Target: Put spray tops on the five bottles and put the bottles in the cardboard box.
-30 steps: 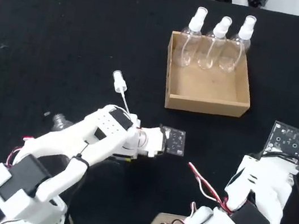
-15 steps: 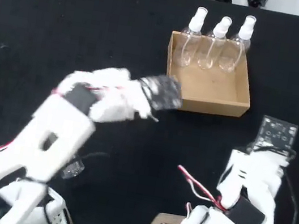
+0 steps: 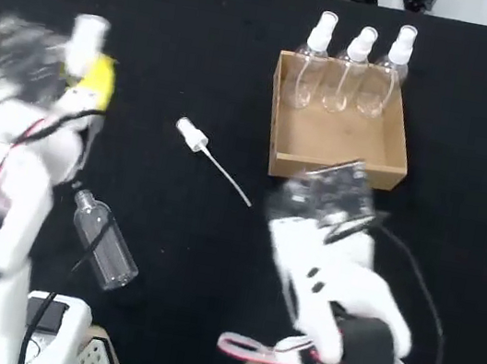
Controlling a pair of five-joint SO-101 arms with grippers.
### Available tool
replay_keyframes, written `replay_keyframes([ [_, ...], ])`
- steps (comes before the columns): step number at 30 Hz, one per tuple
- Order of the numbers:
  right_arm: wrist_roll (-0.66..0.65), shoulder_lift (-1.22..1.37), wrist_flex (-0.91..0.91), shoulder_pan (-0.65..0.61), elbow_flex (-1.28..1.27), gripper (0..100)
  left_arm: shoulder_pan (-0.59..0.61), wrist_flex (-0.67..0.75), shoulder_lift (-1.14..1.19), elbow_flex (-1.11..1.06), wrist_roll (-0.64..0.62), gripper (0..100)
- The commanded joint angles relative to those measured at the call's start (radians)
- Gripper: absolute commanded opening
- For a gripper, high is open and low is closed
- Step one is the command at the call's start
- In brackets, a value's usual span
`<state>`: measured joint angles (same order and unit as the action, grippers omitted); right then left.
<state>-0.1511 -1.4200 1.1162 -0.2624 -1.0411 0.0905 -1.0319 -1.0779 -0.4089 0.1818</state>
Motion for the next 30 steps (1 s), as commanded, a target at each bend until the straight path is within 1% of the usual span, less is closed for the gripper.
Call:
replay_keyframes([
  [1,0.029,0.008,-0.219,-0.281,0.019,5.4,0.047,0.026,-0.186,-0.025,-0.167,3],
  [4,0.029,0.008,-0.347,-0.399,-0.028,5.3,0.047,0.06,-0.279,-0.065,-0.256,4],
  [8,0.029,0.008,-0.477,-0.485,-0.088,5.3,0.045,0.221,-0.379,-0.194,-0.393,4],
  [11,0.029,0.008,-0.489,-0.497,-0.114,5.3,0.044,0.347,-0.433,-0.289,-0.476,4],
  [14,0.029,0.008,-0.44,-0.494,-0.125,5.3,0.044,0.437,-0.482,-0.341,-0.517,4],
  [15,0.029,0.008,-0.422,-0.494,-0.128,5.3,0.041,0.46,-0.494,-0.349,-0.522,4],
  [17,0.029,0.008,-0.407,-0.494,-0.131,5.3,-0.015,0.491,-0.506,-0.351,-0.517,4],
  [22,0.029,0.008,-0.41,-0.496,-0.124,5.3,-0.272,0.505,-0.506,-0.343,-0.514,4],
  [25,0.029,0.008,-0.404,-0.496,-0.134,5.3,-0.38,0.545,-0.482,-0.343,-0.512,4],
  [28,0.029,0.008,-0.4,-0.496,-0.142,5.3,-0.407,0.614,-0.423,-0.349,-0.457,4],
  [30,0.029,0.008,-0.399,-0.496,-0.142,5.3,-0.412,0.617,-0.373,-0.351,-0.414,4],
])
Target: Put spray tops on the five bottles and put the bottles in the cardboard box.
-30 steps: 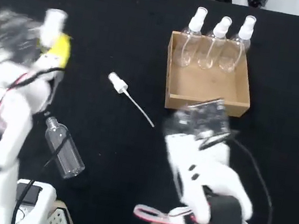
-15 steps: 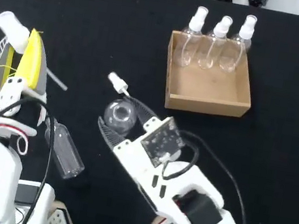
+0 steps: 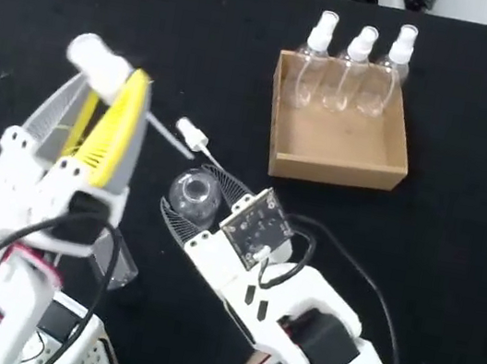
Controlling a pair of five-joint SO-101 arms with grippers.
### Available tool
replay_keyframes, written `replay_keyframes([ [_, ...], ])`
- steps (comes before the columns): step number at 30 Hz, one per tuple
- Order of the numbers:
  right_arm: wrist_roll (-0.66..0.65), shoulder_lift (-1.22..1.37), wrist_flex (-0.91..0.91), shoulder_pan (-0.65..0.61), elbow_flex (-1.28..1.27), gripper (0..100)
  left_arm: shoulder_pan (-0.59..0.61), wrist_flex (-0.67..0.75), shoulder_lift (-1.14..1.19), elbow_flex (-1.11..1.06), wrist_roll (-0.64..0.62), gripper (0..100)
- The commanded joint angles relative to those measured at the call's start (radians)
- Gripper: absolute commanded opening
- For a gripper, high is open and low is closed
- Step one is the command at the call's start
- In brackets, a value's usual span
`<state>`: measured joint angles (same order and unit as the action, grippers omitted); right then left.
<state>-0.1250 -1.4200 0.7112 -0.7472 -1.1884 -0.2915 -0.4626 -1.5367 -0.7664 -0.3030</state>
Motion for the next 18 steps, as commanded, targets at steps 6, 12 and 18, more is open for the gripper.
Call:
replay_keyframes([
  [6,0.003,0.008,0.006,-0.011,0.005,5.3,-0.031,-0.038,0.124,0.09,0.087,4],
  [12,0.003,0.008,0.006,-0.009,0.004,5.3,-0.031,-0.235,0.121,0.272,0.091,4],
  [18,0.003,0.008,0.006,-0.009,0.004,5.3,-0.105,-0.295,0.13,0.334,0.091,4],
])
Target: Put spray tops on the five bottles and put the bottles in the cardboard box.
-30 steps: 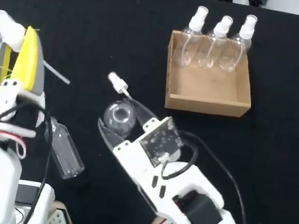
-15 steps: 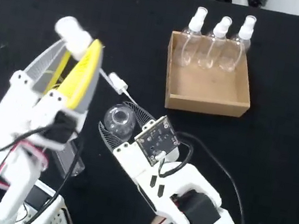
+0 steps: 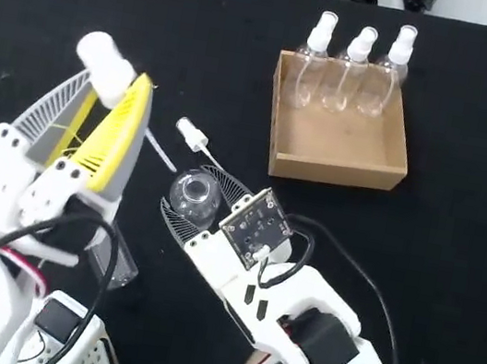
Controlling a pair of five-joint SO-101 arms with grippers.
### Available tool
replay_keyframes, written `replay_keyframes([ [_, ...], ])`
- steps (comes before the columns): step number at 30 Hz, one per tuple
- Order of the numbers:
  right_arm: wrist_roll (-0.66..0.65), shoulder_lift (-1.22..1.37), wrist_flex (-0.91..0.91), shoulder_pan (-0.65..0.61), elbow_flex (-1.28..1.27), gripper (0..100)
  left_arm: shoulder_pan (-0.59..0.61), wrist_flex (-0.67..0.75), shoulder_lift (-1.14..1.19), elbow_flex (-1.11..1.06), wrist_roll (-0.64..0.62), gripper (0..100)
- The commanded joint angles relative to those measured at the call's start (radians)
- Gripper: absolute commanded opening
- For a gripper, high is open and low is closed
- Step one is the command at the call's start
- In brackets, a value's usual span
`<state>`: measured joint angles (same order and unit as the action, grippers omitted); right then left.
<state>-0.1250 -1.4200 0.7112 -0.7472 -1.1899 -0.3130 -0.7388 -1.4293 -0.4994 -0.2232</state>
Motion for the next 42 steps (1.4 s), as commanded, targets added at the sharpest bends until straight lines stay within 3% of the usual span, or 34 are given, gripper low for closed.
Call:
replay_keyframes([
  [1,0.003,0.008,0.006,-0.009,0.005,5.3,-0.127,-0.018,0.025,0.058,0.012,4],
  [4,0.003,0.008,0.008,-0.009,0.004,5.3,-0.194,-0.009,0.025,0.018,0.035,4],
  [9,0.003,0.007,0.008,-0.009,-0.004,5.3,-0.196,-0.009,0.023,-0.015,0.127,4],
  [16,0.003,0.007,0.008,-0.009,-0.004,5.3,-0.196,-0.002,0.023,-0.091,0.126,4],
  [22,0.003,0.007,0.015,-0.009,-0.004,5.3,-0.196,0.135,0.012,-0.228,0.127,4],
  [28,0.003,-0.001,0.031,-0.009,0.001,5.3,-0.194,0.121,0.012,-0.255,0.192,4],
  [36,0.003,-0.001,0.031,-0.009,-0.001,5.3,-0.194,0.114,0.012,-0.124,0.196,4],
  [42,0.003,0.002,0.031,-0.009,-0.002,5.3,-0.194,-0.029,0.014,0.013,0.196,4],
])
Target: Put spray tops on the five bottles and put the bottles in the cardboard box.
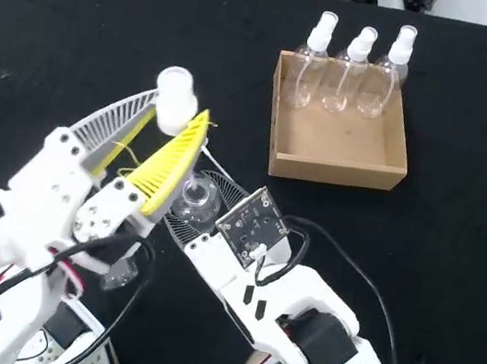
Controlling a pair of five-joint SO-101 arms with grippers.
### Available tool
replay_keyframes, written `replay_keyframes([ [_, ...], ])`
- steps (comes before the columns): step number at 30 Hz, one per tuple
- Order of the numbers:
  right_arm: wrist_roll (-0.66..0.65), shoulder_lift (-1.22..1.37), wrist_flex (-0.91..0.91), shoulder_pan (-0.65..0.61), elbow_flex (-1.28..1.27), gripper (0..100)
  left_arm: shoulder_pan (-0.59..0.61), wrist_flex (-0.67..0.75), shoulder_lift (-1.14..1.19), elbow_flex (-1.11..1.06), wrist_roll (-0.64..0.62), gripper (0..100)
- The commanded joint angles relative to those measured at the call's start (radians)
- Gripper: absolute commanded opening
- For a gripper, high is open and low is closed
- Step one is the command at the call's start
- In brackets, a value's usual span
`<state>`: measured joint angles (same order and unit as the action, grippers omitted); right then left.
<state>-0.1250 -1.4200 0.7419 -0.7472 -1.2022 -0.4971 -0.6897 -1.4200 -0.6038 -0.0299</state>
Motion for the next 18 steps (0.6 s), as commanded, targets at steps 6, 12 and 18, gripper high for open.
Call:
replay_keyframes([
  [6,0.003,0.004,-0.002,-0.009,0.01,5.3,-0.012,-0.089,0.011,0.107,0.002,4],
  [12,0.003,0.004,-0.002,-0.009,0.01,5.3,-0.012,-0.049,0.012,0.019,-0.002,4],
  [18,0.003,0.001,-0.002,-0.009,0.01,5.3,-0.012,0.071,0.012,-0.082,0.002,4],
])
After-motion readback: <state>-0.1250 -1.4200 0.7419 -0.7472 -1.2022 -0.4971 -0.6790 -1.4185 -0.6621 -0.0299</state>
